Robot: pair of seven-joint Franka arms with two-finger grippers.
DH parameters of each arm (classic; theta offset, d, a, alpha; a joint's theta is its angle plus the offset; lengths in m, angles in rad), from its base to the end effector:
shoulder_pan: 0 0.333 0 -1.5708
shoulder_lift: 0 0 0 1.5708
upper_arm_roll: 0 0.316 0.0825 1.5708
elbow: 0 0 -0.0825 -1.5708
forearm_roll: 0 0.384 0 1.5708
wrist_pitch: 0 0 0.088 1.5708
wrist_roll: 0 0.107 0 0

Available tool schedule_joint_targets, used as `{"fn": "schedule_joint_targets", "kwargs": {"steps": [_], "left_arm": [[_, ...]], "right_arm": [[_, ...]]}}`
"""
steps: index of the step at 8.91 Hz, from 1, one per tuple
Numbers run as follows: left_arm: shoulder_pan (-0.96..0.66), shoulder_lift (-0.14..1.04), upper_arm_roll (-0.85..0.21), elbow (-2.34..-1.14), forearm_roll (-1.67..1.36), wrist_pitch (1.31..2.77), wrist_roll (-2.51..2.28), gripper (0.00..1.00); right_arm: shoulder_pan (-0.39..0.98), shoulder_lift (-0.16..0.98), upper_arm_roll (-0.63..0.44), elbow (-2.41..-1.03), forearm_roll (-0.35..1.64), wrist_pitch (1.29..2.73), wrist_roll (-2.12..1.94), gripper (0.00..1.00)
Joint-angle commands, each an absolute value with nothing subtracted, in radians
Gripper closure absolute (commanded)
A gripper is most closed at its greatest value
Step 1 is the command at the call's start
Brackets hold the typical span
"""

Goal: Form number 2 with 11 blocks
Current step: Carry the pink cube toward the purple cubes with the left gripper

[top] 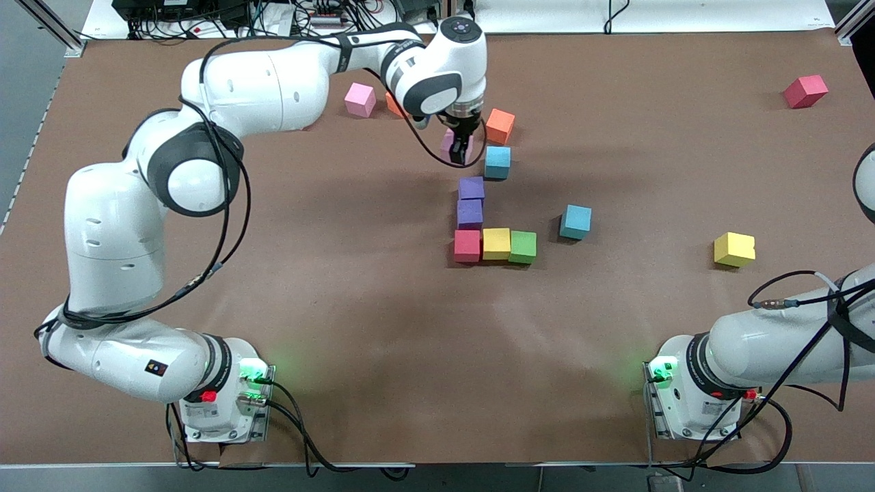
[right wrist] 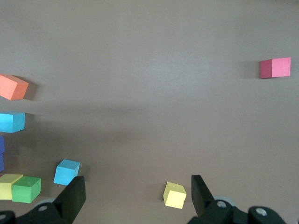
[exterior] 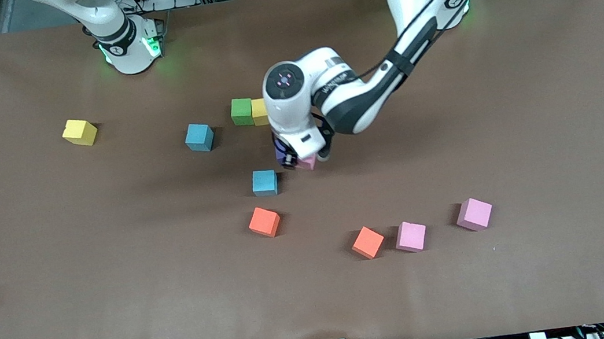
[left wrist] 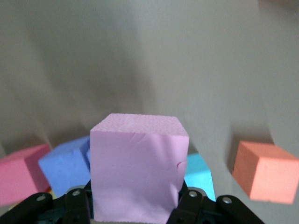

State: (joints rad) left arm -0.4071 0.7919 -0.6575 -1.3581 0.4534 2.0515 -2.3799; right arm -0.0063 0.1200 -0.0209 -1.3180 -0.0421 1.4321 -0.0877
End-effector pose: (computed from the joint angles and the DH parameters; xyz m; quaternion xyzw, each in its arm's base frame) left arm 0.4700 -0.5651 0.3196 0.8015 0.5967 -0.0244 0.0295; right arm 0.5765 -0.0197 0.6621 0.9994 0.0275 -0.0042 0.0219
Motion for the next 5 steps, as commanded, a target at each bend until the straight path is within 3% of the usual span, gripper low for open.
{"fn": "schedule_joint_targets", "kwargs": {"steps": [1,5], "left_arm": [[-0.463,0.802,-0.649,-1.322,0.431,2.110,-2.425,1.00],[-0.518,0.818,-0.638,-1.322,0.433,2.261,-2.500,1.00]], "right_arm": [[-0.020,0.123,-0.011,-1.301,-0.025,1.417,-0.081,0.00],[-0.020,0.123,-0.011,-1.302,-0.025,1.417,-0.080,0.00]]}}
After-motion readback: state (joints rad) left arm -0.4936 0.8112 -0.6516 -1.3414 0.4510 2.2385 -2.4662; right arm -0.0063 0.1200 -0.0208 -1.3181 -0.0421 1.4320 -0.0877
